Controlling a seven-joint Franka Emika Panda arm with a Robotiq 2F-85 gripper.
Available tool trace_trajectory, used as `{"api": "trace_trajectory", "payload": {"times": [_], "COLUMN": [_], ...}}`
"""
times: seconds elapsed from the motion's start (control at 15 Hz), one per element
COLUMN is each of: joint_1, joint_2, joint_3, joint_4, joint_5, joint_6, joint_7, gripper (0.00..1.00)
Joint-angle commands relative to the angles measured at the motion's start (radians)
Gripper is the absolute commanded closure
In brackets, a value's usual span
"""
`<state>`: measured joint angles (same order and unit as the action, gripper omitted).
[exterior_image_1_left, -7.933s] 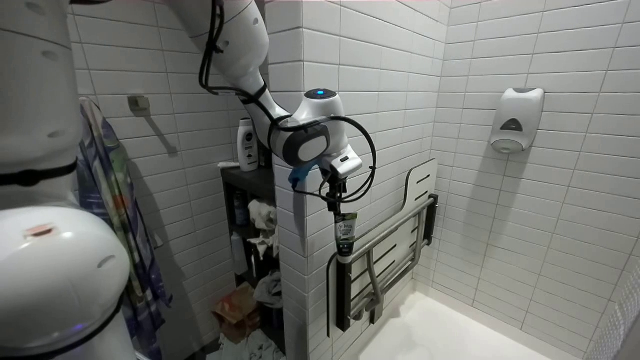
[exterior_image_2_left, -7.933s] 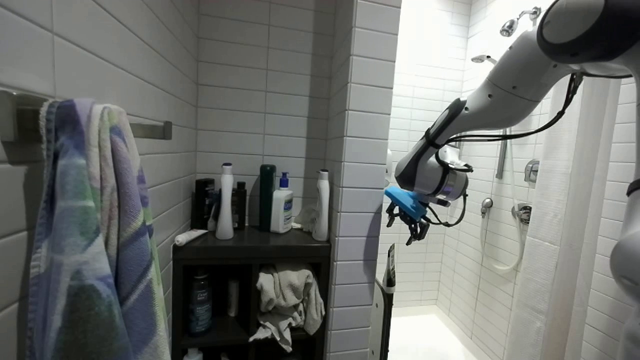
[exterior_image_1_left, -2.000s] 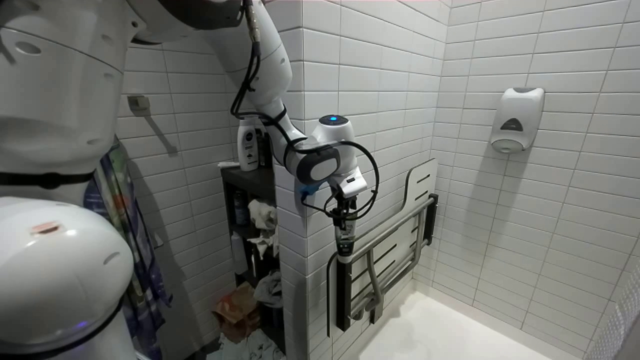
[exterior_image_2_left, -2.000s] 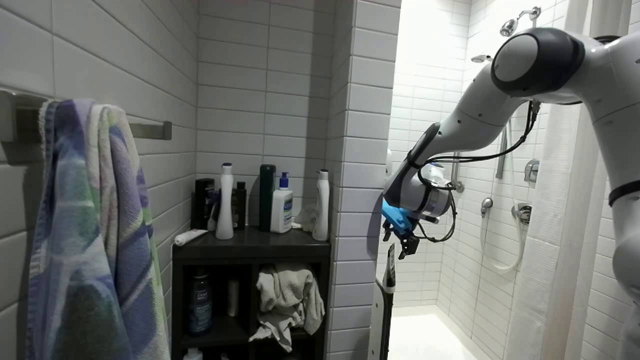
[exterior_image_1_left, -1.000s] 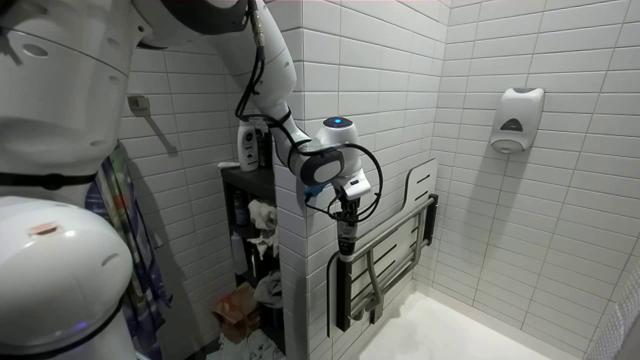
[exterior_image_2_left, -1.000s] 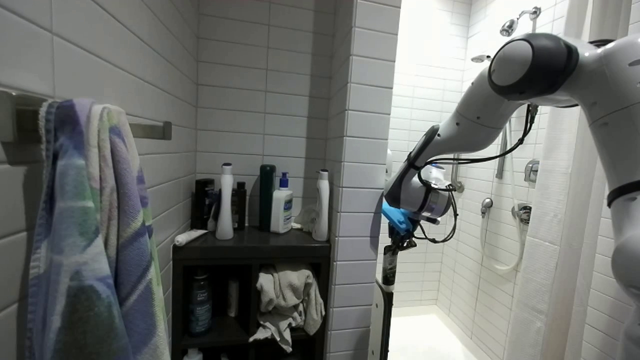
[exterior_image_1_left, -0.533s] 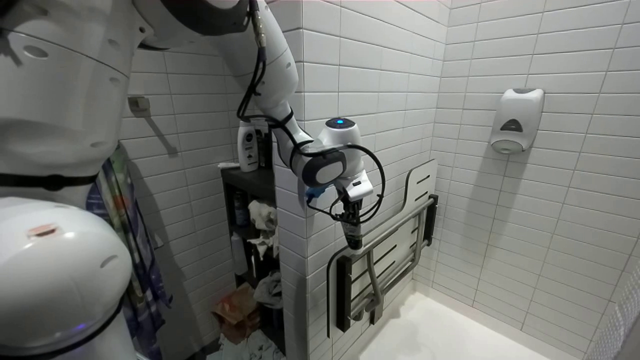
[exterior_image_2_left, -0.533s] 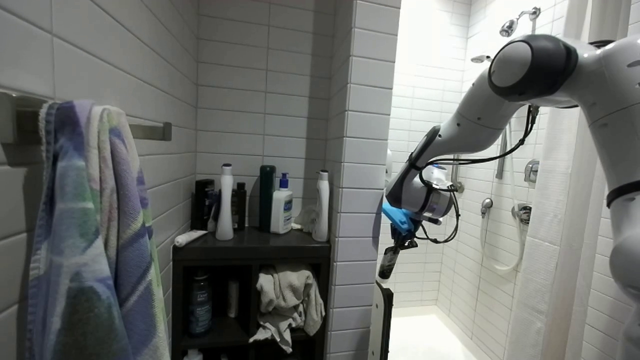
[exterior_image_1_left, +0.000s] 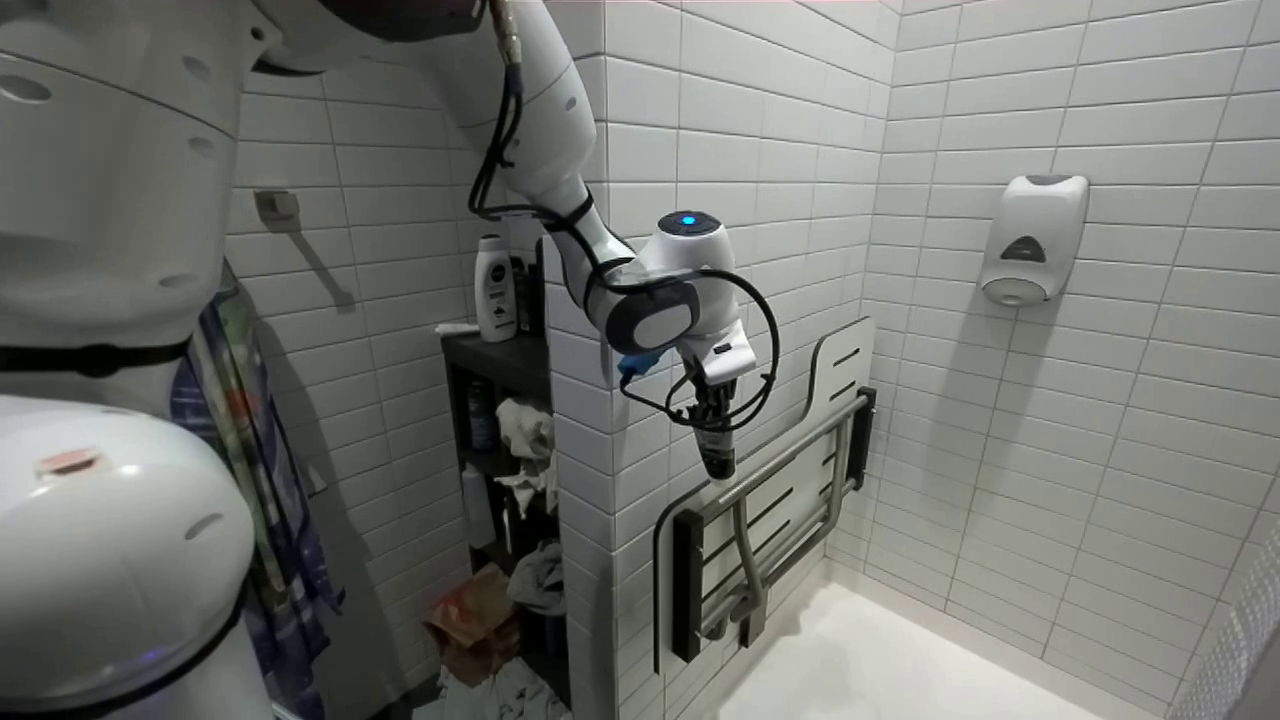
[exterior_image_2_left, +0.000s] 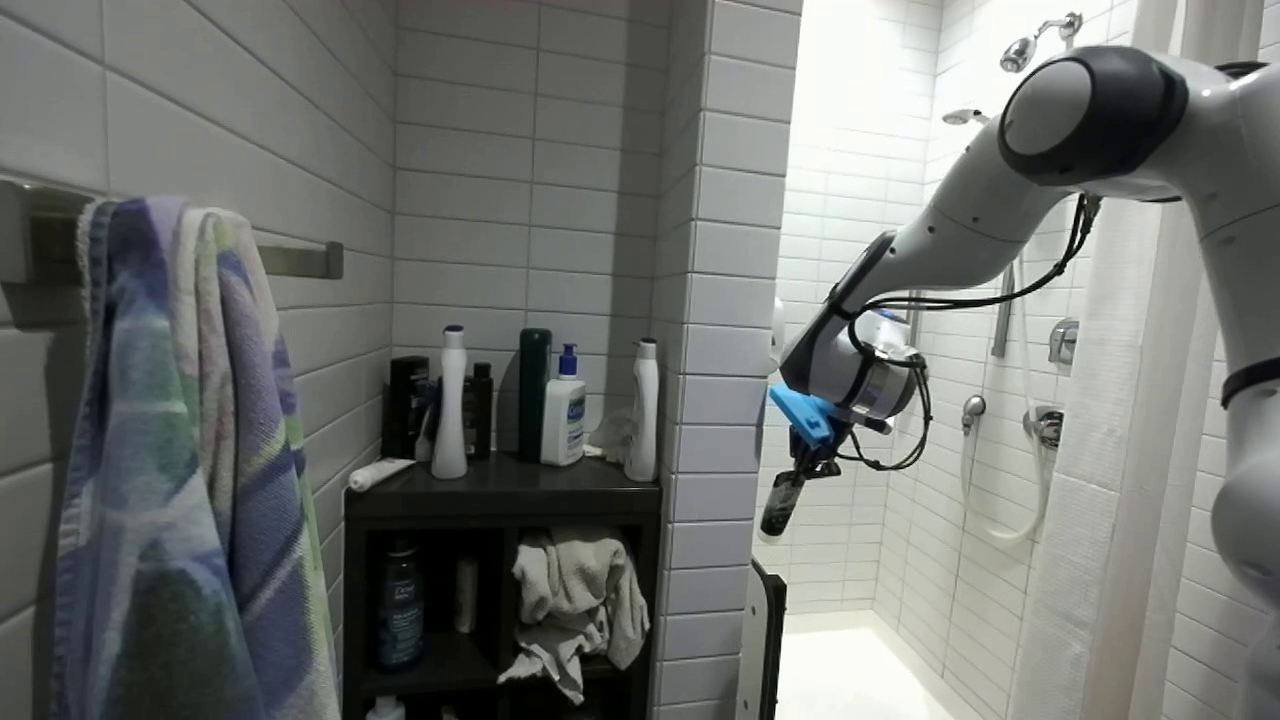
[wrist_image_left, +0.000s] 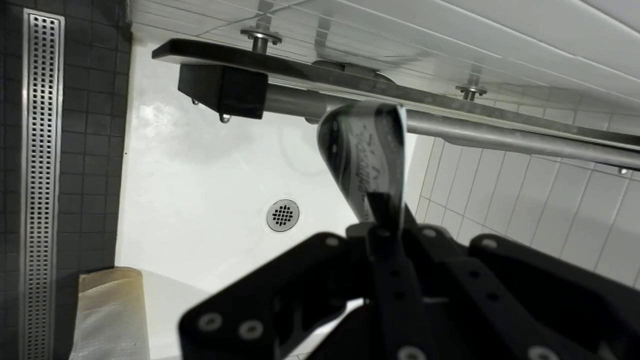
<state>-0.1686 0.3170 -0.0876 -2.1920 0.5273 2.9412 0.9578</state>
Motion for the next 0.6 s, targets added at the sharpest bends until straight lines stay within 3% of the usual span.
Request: {"api": "trace_trajectory", "payload": {"times": [0.0, 0.33, 0.53], "joint_1": [-0.031, -0.042, -0.014], "joint_2": [-0.117, -0.254, -0.352], "joint_3": [0.016, 0.009, -0.029], "joint_4": [-0.066, -0.156, -0.225], "joint_5": [0.037, 0.021, -0.018], "joint_6": [0.004, -0.029, -0.066], "joint_7": [-0.047, -0.076, -0.114], "gripper": [0.99, 0.99, 0.99]}}
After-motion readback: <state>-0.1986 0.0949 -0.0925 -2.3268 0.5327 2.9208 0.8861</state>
